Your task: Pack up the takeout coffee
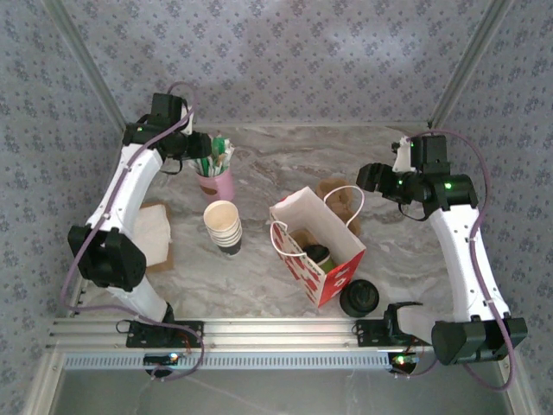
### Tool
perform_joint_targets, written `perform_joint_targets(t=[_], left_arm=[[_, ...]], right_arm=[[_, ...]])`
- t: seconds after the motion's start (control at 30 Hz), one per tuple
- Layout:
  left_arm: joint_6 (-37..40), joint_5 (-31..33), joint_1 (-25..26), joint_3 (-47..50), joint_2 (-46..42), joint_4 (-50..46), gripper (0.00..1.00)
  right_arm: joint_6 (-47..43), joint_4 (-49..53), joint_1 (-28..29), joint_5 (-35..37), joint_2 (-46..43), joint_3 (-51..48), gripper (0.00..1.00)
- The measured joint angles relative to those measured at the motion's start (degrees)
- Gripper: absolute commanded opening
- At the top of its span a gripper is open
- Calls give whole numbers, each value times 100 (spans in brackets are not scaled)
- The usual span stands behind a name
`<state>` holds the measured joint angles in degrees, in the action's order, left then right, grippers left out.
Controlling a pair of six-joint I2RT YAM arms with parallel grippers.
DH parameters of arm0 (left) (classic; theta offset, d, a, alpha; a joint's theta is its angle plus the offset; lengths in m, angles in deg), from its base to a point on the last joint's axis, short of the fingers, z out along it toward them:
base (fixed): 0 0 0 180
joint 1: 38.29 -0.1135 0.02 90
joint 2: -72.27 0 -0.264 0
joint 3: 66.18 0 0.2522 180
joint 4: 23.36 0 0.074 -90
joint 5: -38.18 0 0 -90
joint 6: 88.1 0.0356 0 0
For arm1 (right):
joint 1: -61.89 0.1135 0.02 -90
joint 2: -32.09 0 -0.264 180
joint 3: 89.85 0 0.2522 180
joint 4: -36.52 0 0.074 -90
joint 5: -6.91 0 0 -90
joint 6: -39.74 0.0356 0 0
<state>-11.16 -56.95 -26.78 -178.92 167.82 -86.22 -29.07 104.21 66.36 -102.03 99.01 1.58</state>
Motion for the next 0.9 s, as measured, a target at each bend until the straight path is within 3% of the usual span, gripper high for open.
perform_joint_targets(t=[0.53, 0.9], left_arm=[[42, -245, 0, -72, 304, 129, 20], [85, -166, 0, -70, 140, 105, 15]], right_arm=[[2, -146, -11, -216, 0, -17, 71], [4, -195, -11, -304, 0, -72, 71]])
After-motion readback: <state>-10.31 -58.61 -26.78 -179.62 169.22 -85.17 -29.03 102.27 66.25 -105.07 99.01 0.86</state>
